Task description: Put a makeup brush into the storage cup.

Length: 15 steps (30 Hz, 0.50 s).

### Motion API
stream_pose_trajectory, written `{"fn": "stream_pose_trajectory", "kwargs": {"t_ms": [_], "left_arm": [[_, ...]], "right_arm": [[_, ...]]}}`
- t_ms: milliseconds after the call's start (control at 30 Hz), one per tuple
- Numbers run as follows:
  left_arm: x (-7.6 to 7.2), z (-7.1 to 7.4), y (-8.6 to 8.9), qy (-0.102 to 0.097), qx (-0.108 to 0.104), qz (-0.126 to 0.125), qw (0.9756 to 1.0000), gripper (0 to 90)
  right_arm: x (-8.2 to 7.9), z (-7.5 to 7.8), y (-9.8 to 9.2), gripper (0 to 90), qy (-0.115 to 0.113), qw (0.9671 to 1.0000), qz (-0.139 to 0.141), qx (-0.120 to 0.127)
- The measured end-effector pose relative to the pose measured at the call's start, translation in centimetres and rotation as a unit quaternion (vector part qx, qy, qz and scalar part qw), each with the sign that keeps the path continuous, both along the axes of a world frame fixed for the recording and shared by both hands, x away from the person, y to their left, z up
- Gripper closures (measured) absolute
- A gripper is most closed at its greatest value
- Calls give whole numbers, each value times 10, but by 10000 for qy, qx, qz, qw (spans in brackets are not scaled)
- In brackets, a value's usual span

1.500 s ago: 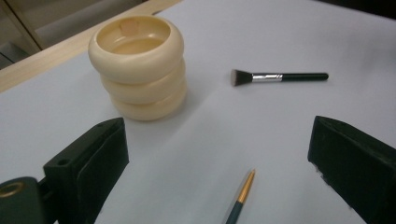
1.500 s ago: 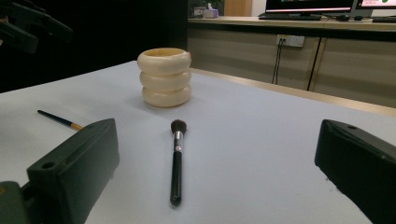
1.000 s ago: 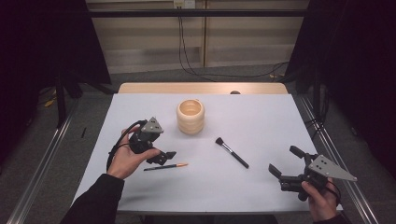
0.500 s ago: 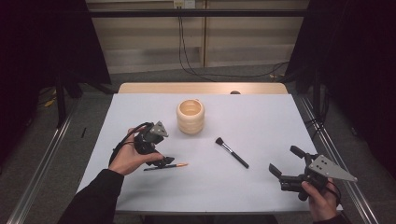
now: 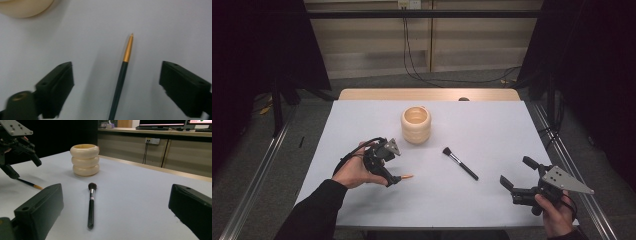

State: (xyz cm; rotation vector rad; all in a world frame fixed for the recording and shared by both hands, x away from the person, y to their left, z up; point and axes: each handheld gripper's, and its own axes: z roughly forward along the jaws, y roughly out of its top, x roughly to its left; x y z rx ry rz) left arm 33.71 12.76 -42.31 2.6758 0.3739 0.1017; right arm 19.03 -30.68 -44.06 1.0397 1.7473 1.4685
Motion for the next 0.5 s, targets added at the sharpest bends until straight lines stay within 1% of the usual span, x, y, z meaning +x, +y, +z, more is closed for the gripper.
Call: {"fn": "stream_pose_trajectory", "kwargs": {"t_ms": [33, 67, 167, 233, 300, 333, 367, 433, 467, 500], "left_arm": [[0, 0, 0, 0, 0, 0, 10000, 149], [-1, -2, -2, 75, 36, -50, 10000, 150], [-1, -5, -5, 87, 123, -112, 9998, 164], [-1, -7, -6, 148, 159, -201, 9996, 206], [0, -8, -8, 147, 210, -266, 9993, 235], [0, -8, -8, 220, 226, -245, 9992, 243], [0, -9, -9, 250, 227, -247, 9991, 271], [1, -10, -11, 407, 292, -273, 9984, 334], [2, -11, -11, 401, 306, -272, 9984, 351], [2, -12, -12, 471, 356, -271, 9979, 368]], "right_arm": [[0, 0, 0, 0, 4, 10000, -7, 4], [0, 0, 0, 0, 0, 10000, -16, -3], [0, 0, 0, 0, -9, 10000, 8, -19], [0, 0, 0, 0, -7, 10000, 14, -13], [0, 0, 0, 0, -9, 10000, 15, -21], [0, 0, 0, 0, 3, 10000, 19, -5], [0, 0, 0, 0, 4, 10000, 18, -6], [0, 0, 0, 0, 15, 10000, 23, -9], [0, 0, 0, 0, 24, 10000, -7, -39], [0, 0, 0, 0, 43, 10000, 20, -38]]}}
